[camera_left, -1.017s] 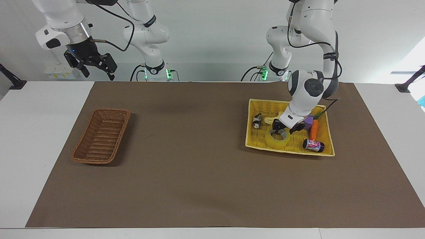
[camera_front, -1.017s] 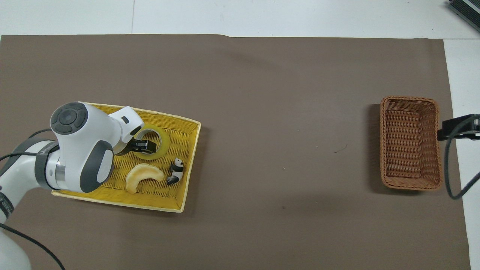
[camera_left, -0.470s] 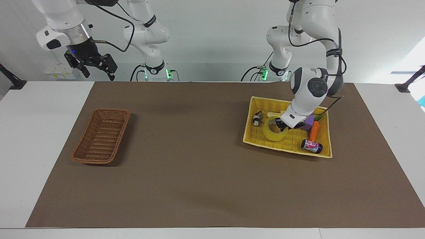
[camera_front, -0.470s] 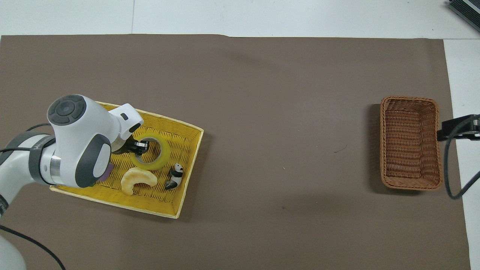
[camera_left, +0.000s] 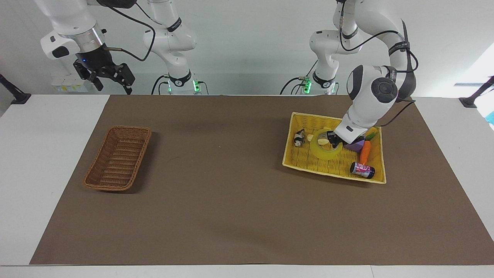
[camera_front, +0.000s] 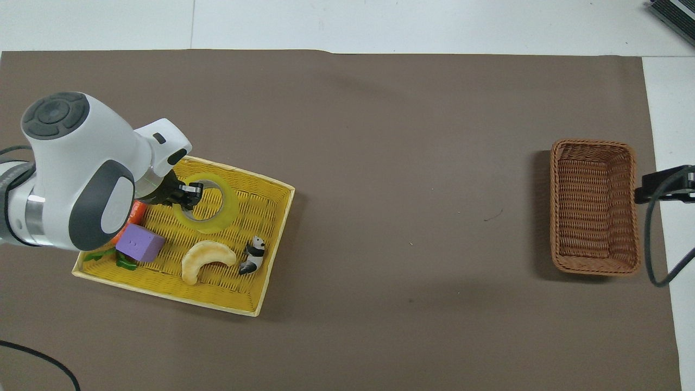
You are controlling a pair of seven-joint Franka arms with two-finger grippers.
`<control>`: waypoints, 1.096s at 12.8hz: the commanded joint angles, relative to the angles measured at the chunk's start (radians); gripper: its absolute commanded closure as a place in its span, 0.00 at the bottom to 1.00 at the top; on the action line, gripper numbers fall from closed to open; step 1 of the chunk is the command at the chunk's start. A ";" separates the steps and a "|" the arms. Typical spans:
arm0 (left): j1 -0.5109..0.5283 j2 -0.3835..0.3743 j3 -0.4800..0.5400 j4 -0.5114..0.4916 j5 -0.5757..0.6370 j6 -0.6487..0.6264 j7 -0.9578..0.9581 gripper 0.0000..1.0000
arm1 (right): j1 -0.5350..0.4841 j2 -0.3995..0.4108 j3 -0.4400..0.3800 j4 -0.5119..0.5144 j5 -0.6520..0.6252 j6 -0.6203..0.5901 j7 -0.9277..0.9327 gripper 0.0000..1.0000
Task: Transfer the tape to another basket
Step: 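Grasp the tape roll rim with the left gripper and lift it, then carry the tape toward the basket while the right gripper reaches it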
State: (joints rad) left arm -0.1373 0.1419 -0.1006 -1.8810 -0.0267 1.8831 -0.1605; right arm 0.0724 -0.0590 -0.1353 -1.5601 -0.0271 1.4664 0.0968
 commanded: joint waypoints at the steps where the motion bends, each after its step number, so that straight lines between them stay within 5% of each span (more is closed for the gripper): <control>1: -0.037 -0.019 -0.019 0.051 -0.050 -0.058 -0.117 1.00 | 0.006 -0.025 0.006 -0.064 0.053 0.064 -0.016 0.00; 5: -0.076 -0.030 -0.091 0.106 -0.131 -0.058 -0.301 1.00 | 0.084 -0.016 0.016 -0.094 0.192 0.238 0.004 0.00; 9: -0.091 -0.030 -0.238 0.120 -0.186 -0.026 -0.540 1.00 | 0.142 0.008 0.017 -0.095 0.274 0.255 0.012 0.00; 11: -0.117 -0.030 -0.286 0.120 -0.249 0.034 -0.621 1.00 | 0.153 0.060 0.017 -0.100 0.447 0.346 0.009 0.00; 14: -0.204 -0.022 -0.300 0.129 -0.265 0.167 -0.753 1.00 | 0.184 0.077 0.017 -0.110 0.533 0.347 -0.012 0.00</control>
State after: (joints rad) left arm -0.2932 0.1262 -0.4107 -1.7644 -0.2691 1.9864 -0.8526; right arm 0.2513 0.0224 -0.1139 -1.6551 0.4413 1.8092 0.1035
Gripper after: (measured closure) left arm 0.775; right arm 0.000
